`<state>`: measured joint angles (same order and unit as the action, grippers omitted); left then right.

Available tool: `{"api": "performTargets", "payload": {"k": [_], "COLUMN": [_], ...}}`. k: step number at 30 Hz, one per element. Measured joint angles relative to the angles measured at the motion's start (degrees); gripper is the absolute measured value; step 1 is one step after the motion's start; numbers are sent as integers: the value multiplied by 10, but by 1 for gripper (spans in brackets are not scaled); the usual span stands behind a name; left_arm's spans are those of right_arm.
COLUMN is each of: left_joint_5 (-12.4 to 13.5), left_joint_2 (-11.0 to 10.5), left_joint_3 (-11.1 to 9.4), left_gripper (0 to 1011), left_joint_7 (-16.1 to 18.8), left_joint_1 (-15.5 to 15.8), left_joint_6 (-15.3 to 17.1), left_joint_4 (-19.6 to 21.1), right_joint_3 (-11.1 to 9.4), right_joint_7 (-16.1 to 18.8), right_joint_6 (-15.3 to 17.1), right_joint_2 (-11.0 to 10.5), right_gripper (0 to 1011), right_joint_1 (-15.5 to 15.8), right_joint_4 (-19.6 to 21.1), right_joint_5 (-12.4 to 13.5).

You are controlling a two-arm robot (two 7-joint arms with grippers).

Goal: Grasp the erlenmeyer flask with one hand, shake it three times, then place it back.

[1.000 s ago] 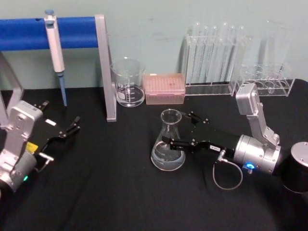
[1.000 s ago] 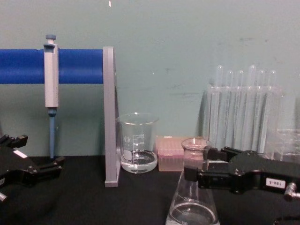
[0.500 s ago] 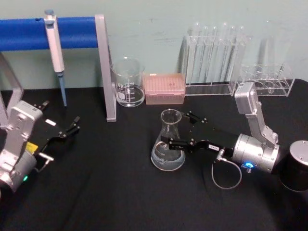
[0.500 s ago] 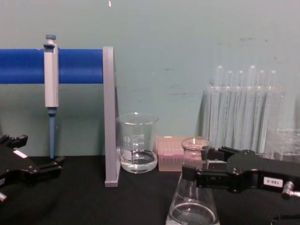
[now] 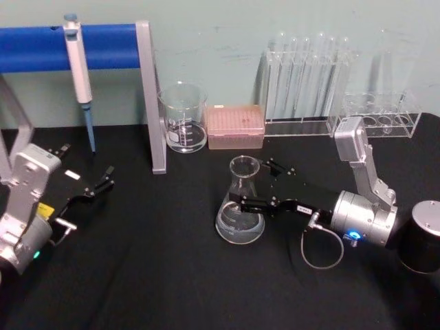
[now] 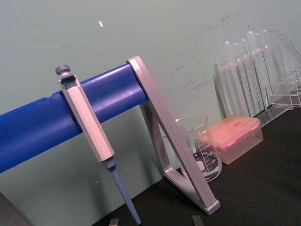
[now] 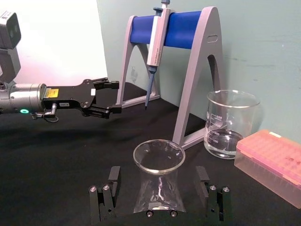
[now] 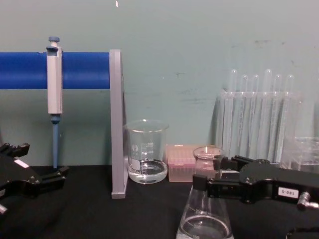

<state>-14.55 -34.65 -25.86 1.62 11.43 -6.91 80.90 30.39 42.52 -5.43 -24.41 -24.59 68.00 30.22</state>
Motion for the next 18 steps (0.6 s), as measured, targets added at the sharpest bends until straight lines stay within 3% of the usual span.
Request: {"api": "performTargets", "payload": {"k": [18], "left_joint_5": [0], "left_joint_2": [0], "left_joint_3": [0], "left_gripper": [1001], "left_joint_7": [0], "left_joint_1": [0], "left_joint_6": [0], "left_joint_4": [0], "right_joint_3": [5], "right_joint_7": [7], "right_joint_6": [-1], "right_joint_2": [7], "right_gripper": [1003], "right_joint_1": [-10], "right_joint_4": [-15], "right_joint_5": [2]}}
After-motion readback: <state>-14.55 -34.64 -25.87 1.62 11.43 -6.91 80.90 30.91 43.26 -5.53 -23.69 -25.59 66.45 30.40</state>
